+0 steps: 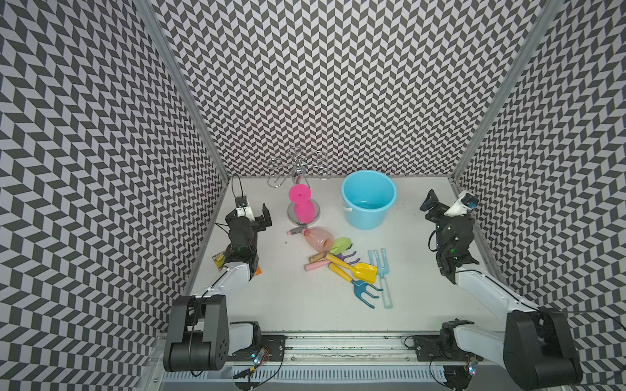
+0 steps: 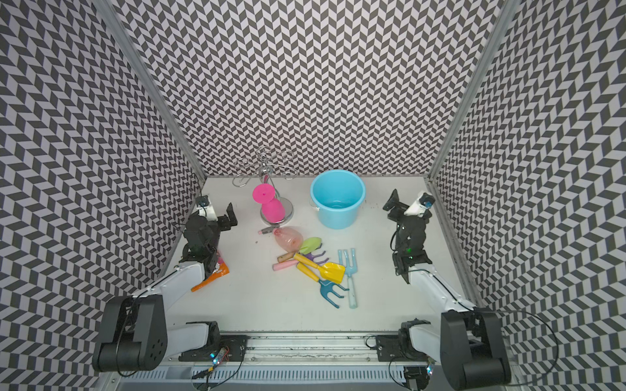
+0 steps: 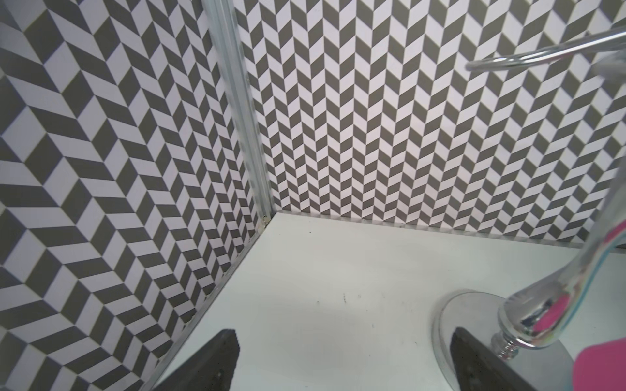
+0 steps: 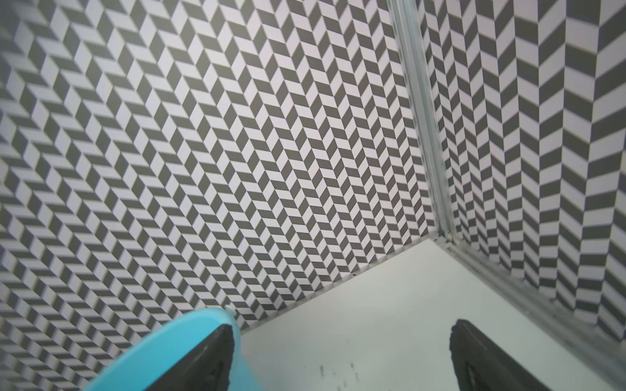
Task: Organize the gardening tools
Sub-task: Pick up the gardening tool from the center of the board.
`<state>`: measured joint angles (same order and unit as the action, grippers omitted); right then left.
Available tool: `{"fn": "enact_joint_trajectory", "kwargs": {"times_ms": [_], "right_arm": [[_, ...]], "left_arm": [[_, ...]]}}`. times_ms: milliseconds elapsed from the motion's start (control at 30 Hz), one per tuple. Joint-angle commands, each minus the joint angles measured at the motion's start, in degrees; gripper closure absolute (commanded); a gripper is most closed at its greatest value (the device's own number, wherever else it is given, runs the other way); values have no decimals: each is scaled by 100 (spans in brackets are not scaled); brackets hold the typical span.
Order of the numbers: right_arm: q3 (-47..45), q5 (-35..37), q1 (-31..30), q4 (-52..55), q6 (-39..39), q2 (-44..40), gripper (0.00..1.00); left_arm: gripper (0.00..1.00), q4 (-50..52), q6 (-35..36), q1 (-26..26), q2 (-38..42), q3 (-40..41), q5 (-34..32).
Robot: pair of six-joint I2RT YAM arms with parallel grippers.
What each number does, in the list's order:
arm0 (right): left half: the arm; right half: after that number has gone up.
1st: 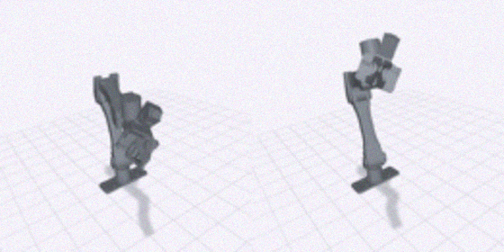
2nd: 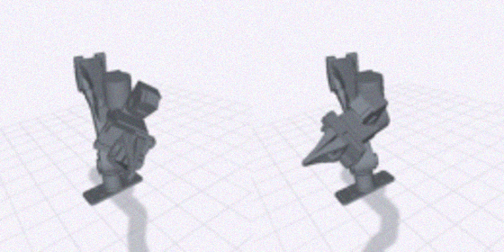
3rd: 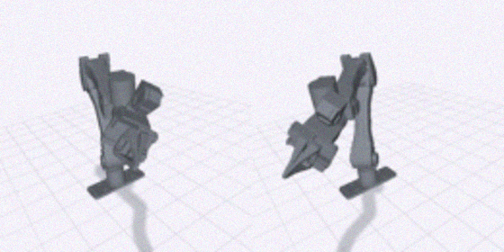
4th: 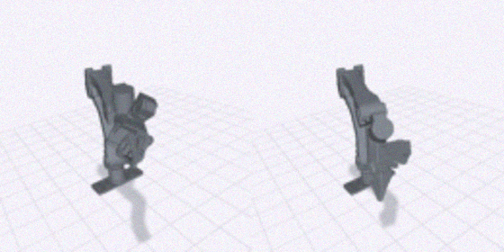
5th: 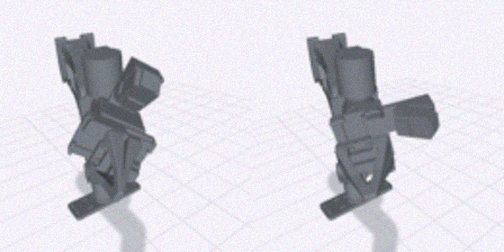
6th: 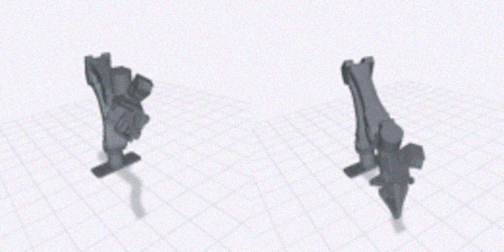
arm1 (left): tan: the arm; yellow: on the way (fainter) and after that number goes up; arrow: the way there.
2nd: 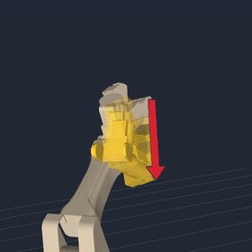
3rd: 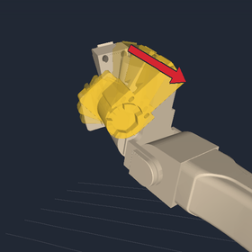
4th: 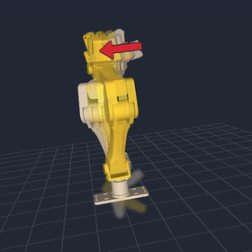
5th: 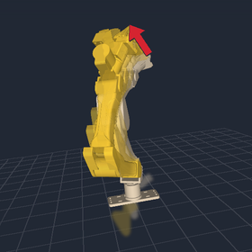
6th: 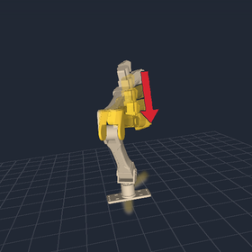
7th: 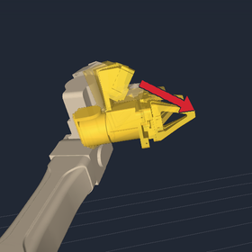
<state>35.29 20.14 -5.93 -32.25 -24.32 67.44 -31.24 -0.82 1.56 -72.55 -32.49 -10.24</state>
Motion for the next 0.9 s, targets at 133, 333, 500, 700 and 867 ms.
{"fn": "enact_joint_trajectory", "kwargs": {"times_ms": [133, 333, 500, 700, 867], "right_arm": [[666, -1493, 237, 2550, -1564, -144, 1], [774, -2786, 226, 3468, -1084, -259, 8], [683, -3169, 145, 4340, -665, -275, 12], [600, -3064, -308, 5048, -386, -134, 17], [529, -2848, -935, 5359, -367, 114, 24]], "left_arm": [[0, 1946, 70, -23, 488, -605, -55], [0, 3304, 70, -467, 1156, -726, -55], [0, 3844, 70, -903, 1813, -243, -55], [0, 4249, 70, -1964, 2230, 70, -55], [0, 4243, 70, -2676, 2233, 215, -55]]}}
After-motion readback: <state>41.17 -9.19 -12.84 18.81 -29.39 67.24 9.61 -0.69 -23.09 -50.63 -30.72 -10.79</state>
